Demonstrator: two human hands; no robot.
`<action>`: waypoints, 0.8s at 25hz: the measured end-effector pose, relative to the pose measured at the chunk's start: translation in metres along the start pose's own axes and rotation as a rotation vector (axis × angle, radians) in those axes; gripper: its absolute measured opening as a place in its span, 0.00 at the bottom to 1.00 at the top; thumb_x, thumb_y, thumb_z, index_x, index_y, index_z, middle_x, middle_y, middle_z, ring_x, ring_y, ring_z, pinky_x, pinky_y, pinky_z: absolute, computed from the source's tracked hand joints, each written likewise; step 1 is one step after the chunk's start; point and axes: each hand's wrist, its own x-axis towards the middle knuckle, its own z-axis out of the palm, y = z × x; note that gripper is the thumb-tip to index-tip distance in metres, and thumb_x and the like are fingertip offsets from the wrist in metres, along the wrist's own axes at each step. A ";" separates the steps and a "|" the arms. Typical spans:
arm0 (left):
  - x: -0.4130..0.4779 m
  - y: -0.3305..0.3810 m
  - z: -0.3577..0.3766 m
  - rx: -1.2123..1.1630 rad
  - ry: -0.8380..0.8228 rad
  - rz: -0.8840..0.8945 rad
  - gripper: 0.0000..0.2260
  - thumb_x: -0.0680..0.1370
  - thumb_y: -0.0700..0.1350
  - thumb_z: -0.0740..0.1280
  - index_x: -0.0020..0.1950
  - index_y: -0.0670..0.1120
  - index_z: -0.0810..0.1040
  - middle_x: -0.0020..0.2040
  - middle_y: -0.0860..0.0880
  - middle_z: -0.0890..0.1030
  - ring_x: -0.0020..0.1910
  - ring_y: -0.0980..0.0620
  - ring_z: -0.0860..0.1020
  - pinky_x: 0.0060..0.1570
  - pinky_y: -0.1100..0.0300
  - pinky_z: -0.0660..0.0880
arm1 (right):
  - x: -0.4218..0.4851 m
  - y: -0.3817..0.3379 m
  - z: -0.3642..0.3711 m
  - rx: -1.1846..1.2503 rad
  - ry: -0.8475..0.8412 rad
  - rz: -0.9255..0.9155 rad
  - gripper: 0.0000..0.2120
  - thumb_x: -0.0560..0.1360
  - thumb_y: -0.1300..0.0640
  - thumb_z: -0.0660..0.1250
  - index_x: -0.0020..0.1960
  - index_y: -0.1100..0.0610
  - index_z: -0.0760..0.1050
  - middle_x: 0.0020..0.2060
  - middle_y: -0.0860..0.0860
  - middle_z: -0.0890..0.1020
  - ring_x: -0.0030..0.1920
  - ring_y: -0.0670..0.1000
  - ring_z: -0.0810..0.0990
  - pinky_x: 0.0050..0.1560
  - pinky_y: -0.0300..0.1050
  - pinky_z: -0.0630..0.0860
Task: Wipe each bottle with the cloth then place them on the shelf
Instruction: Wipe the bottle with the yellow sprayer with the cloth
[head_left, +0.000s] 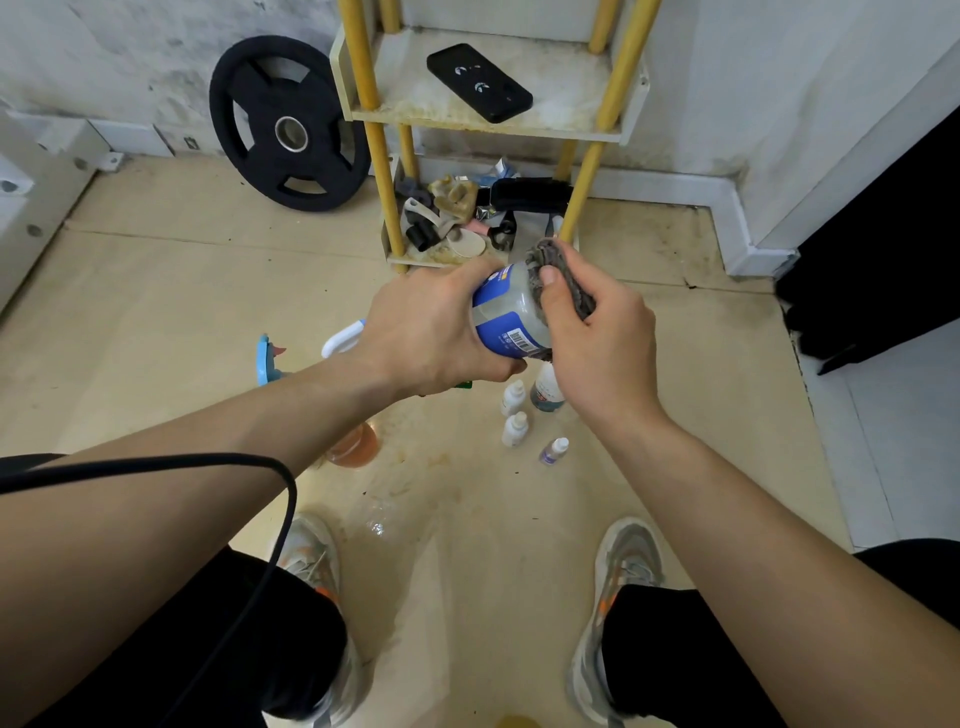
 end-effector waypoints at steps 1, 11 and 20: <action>0.001 -0.001 0.000 -0.028 -0.006 -0.019 0.35 0.60 0.66 0.73 0.64 0.56 0.73 0.46 0.56 0.82 0.44 0.51 0.81 0.44 0.53 0.79 | 0.000 -0.001 -0.001 -0.037 -0.013 -0.031 0.16 0.82 0.55 0.63 0.69 0.51 0.78 0.51 0.44 0.84 0.44 0.31 0.78 0.41 0.20 0.68; 0.003 -0.002 0.000 -0.175 -0.055 -0.032 0.31 0.59 0.65 0.76 0.55 0.54 0.72 0.43 0.56 0.82 0.41 0.54 0.81 0.43 0.51 0.80 | 0.001 0.004 -0.009 -0.160 0.032 -0.503 0.14 0.78 0.63 0.65 0.61 0.62 0.82 0.62 0.49 0.80 0.63 0.47 0.80 0.62 0.31 0.74; 0.003 -0.007 0.003 -0.200 -0.028 -0.085 0.37 0.59 0.66 0.75 0.64 0.55 0.74 0.48 0.56 0.82 0.45 0.52 0.81 0.47 0.50 0.80 | 0.010 0.005 -0.010 -0.252 -0.021 -0.152 0.11 0.79 0.57 0.63 0.52 0.54 0.84 0.32 0.46 0.80 0.36 0.44 0.79 0.36 0.38 0.75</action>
